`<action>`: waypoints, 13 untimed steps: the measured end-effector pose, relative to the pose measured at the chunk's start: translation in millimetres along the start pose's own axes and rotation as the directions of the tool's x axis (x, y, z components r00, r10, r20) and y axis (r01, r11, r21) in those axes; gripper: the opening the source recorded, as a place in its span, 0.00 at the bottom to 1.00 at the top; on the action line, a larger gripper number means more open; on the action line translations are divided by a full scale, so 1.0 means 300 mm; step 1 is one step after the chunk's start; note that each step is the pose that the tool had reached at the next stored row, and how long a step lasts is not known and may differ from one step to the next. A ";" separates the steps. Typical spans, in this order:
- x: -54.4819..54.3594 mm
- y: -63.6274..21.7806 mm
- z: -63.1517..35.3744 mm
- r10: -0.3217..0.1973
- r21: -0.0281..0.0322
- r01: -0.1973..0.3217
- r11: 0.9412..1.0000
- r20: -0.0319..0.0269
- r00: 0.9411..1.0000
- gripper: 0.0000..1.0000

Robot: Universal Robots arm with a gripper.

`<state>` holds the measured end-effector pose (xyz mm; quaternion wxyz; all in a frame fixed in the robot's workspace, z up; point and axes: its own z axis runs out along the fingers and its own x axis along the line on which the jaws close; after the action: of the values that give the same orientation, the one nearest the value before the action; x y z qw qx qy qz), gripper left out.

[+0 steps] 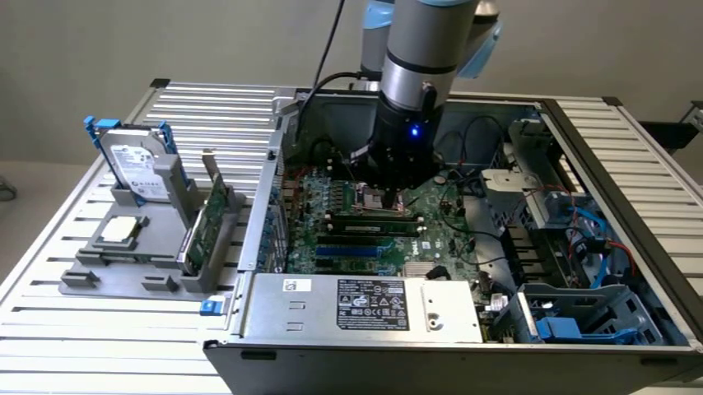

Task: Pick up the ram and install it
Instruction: 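Press down the ram until it locks into place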

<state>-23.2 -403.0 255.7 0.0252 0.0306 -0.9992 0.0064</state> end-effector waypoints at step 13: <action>0.018 -0.043 -0.002 0.018 -0.001 -0.018 1.000 0.000 1.000 0.11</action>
<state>-27.6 -416.2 256.7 0.0252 0.0215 -0.9994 0.0063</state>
